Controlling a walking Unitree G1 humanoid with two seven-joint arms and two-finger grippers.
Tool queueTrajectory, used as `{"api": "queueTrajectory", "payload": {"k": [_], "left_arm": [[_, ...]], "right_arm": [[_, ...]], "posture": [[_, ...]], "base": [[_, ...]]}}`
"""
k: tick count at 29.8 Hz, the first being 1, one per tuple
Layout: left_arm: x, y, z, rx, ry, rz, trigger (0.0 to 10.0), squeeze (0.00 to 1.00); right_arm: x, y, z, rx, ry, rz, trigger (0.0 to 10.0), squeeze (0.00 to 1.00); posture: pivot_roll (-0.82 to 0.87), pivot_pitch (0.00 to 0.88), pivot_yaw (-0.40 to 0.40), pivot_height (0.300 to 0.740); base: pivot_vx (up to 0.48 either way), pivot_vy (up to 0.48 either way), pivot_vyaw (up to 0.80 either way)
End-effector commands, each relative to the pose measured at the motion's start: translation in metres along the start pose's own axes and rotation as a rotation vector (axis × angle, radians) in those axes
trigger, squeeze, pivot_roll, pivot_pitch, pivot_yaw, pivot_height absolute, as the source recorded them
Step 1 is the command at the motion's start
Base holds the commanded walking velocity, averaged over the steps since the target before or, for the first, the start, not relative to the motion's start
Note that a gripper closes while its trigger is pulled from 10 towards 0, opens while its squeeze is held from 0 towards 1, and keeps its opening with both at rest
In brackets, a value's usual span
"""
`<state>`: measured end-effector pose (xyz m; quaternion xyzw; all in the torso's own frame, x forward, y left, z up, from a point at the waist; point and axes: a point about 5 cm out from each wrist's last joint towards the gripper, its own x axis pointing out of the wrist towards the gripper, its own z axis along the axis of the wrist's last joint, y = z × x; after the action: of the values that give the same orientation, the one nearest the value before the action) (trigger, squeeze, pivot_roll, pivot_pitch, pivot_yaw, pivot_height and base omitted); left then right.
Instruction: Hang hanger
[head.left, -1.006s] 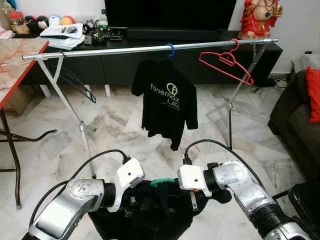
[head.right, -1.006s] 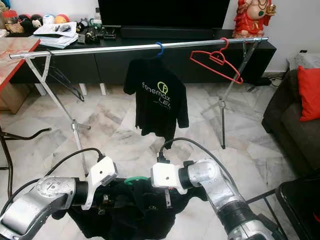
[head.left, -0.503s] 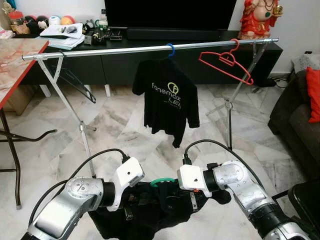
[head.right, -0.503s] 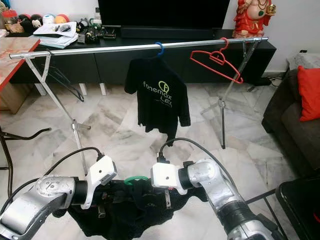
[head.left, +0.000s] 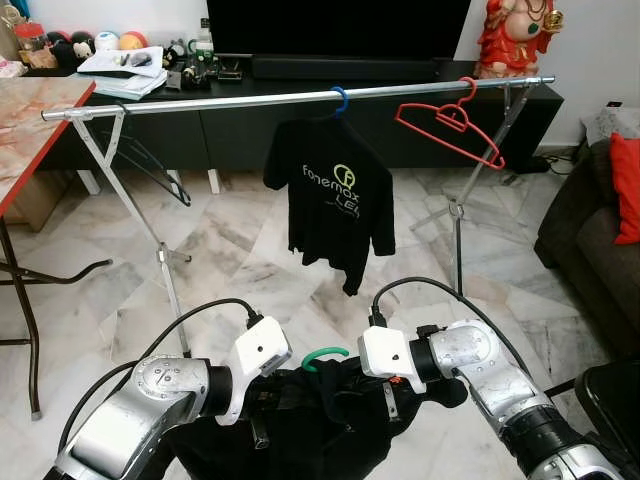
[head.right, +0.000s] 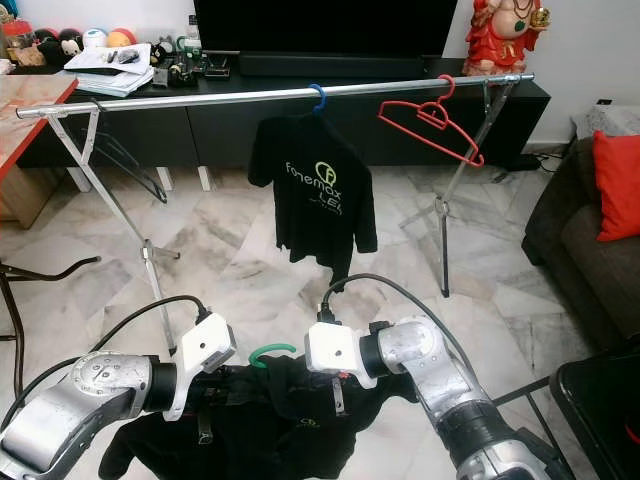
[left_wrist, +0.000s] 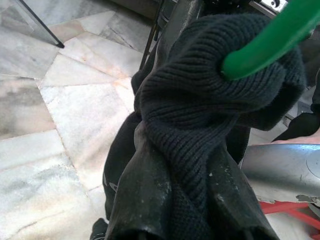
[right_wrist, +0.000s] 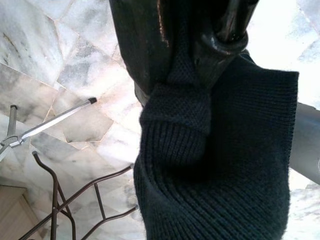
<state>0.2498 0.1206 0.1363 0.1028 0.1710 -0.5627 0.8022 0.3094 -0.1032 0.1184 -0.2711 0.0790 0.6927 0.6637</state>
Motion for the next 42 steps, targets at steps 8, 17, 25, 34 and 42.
{"api": "queueTrajectory", "payload": {"k": [8, 17, 25, 34, 42], "left_arm": [[0.011, -0.015, 0.004, 0.008, -0.025, -0.108, 0.0, 0.0], [0.012, 0.001, -0.002, 0.023, -0.003, 0.016, 0.0, 0.0], [0.013, 0.018, -0.009, 0.021, -0.001, 0.162, 0.0, 0.0], [0.011, 0.032, -0.017, 0.025, -0.005, 0.291, 0.0, 0.0], [-0.009, 0.074, -0.037, -0.01, 0.045, 0.736, 10.0, 0.0]], "right_arm": [[0.0, -0.013, 0.018, -0.049, -0.047, -0.053, 10.0, 1.0], [-0.007, -0.008, 0.015, -0.056, 0.003, 0.034, 10.0, 1.0], [-0.035, -0.01, 0.007, -0.068, 0.135, 0.015, 10.0, 1.0], [-0.104, -0.021, 0.004, -0.038, 0.241, -0.292, 10.0, 1.0], [-0.208, -0.032, -0.035, 0.397, 0.176, -1.377, 10.0, 0.0]], "posture": [[0.01, 0.116, -0.043, 0.74], [0.0, 0.115, -0.043, 0.74], [-0.01, 0.118, -0.041, 0.74], [-0.03, 0.125, -0.03, 0.74], [-0.05, 0.111, -0.005, 0.74]], "base": [[0.0, 0.0, 0.0], [0.0, 0.0, 0.0], [0.0, 0.0, 0.0], [0.0, 0.0, 0.0], [0.0, 0.0, 0.0]]}}
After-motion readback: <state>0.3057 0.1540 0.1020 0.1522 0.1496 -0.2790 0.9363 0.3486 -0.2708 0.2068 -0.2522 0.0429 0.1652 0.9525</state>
